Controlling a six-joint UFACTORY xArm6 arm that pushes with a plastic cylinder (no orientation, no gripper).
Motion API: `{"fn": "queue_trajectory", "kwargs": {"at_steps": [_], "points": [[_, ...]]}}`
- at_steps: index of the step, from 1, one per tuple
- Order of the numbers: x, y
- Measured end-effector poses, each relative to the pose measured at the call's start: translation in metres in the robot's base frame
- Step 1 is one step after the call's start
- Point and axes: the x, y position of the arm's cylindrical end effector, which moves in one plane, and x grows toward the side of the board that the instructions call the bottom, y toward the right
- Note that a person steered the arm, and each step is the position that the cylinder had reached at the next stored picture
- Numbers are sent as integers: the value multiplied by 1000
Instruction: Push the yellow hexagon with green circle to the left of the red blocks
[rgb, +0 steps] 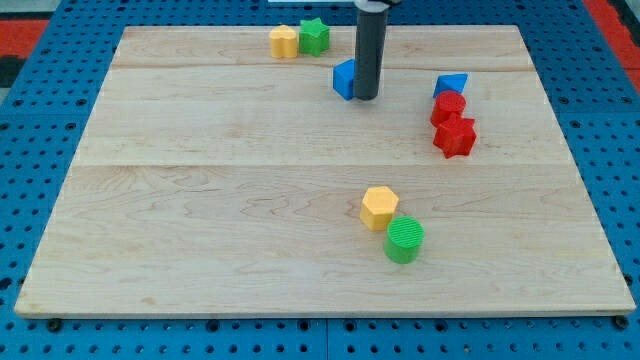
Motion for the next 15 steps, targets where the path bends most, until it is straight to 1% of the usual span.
{"fn": "queue_trajectory", "kwargs": {"at_steps": [1, 2, 3, 4, 5, 6, 7, 8, 9, 11, 13, 14, 15], "points": [[-22, -41], [-32, -101], [-32, -110], [21, -102], [103, -50], [157, 62], [216, 125], [254, 95], [256, 43], [236, 11], [222, 4], [235, -15], [243, -56]]}}
